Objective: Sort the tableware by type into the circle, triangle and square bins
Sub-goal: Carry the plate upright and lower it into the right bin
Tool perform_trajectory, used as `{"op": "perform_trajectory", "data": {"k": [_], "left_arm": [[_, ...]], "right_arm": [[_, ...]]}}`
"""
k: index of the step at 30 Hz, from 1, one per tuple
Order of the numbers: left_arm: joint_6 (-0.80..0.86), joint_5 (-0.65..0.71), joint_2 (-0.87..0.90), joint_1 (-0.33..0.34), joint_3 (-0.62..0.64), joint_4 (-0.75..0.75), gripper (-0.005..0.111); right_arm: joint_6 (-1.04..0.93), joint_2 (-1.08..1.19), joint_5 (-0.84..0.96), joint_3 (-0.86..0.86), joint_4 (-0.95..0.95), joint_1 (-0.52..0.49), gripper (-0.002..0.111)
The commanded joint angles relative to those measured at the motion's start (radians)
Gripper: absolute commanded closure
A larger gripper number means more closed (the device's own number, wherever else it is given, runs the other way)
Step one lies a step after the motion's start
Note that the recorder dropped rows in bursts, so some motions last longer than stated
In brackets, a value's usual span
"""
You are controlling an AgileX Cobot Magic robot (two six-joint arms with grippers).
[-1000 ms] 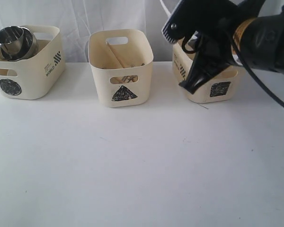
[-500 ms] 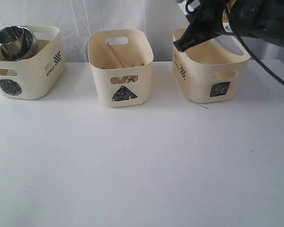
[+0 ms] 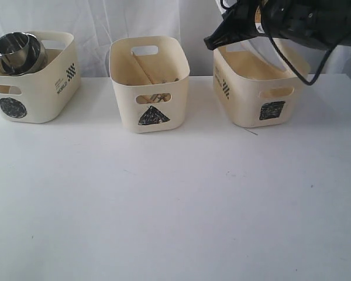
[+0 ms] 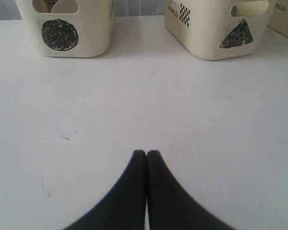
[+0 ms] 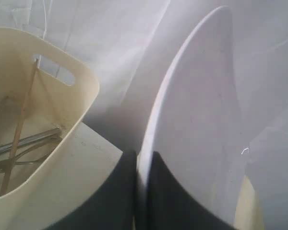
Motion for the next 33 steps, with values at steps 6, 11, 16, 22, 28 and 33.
{"op": "perform_trajectory", "data": {"k": [6,11,16,22,28,33], "left_arm": [[-0.001,-0.003,-0.004,-0.004,0.005,-0.005,0.107],[-0.001,-0.003,-0.004,-0.004,0.005,-0.005,0.107],[-0.001,-0.003,-0.004,-0.004,0.005,-0.005,0.107],[-0.001,-0.003,-0.004,-0.004,0.005,-0.005,0.107],[-0.001,-0.003,-0.004,-0.004,0.005,-0.005,0.107],[-0.001,-0.003,-0.004,-0.004,0.005,-0.005,0.107]], "right_arm": [[-0.012,0.097,-0.051,-0.093,-0.014,-0.007,0.108],[0.004,0.104,-0.037,-0.095,-0.014,-0.007,0.108],[0.039,0.104,0.000,-0.080,-0.014,-0.010,0.108],[0.081,0.102,0.021,-0.070,-0.014,-0.010,0.108],[0.107,0.088,0.074,-0.070,-0.014,0.000,0.108],[0.107,0.064,0.081,-0.055,-0.014,0.002,0.108]]}}
